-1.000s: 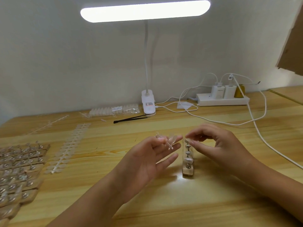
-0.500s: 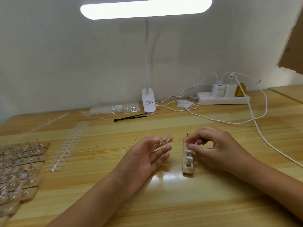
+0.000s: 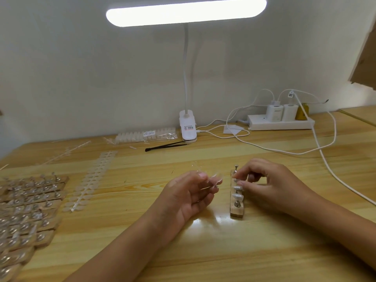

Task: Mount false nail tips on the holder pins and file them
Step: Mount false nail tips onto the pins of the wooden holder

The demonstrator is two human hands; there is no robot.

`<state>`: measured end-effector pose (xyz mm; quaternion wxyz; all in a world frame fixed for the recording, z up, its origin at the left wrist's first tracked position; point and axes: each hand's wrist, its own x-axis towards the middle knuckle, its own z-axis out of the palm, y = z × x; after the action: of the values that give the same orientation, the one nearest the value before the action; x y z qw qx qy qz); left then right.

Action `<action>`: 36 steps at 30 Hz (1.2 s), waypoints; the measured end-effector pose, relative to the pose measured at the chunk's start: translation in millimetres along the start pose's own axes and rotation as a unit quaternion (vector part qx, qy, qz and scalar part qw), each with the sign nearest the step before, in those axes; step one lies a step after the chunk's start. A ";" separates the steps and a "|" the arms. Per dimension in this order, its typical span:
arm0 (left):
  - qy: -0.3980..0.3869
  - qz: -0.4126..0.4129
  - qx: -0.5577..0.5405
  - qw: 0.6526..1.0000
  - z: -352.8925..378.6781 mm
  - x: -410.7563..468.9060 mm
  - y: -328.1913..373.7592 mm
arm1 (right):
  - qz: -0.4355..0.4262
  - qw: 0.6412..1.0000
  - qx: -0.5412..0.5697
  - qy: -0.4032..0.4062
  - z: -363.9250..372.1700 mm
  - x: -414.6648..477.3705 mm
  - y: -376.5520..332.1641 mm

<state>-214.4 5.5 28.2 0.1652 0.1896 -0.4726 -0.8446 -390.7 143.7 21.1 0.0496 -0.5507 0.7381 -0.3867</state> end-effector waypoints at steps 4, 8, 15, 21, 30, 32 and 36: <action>0.026 0.053 0.029 0.998 -1.1 -0.7 -2.9 | 0.037 0.990 0.127 0.038 -10.0 -4.5 -7.1; 0.052 0.158 0.189 0.968 -2.4 -4.4 -7.1 | 0.026 0.976 0.213 0.044 -13.0 -7.6 -33.0; 0.027 0.236 0.265 0.935 5.0 -12.7 -10.9 | 0.006 0.983 0.181 0.031 4.1 -9.6 -42.9; 0.047 0.255 0.313 0.914 8.0 -13.9 -12.5 | -0.060 0.991 0.100 0.067 7.5 -13.8 -44.0; 0.064 0.229 0.320 0.917 12.0 -17.6 -14.9 | -0.232 0.928 -0.258 0.138 9.6 -17.7 -48.2; 0.063 0.225 0.316 0.920 11.9 -16.1 -15.6 | -0.252 0.904 -0.314 0.143 8.4 -16.8 -47.7; 0.060 0.216 0.310 0.924 11.0 -14.4 -18.0 | -0.282 0.869 -0.379 0.150 6.4 -16.3 -51.5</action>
<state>-208.9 29.2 20.3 0.3048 0.1747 -0.7293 -0.5871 -341.4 149.4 43.1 -0.3852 -0.6472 0.6399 -0.1529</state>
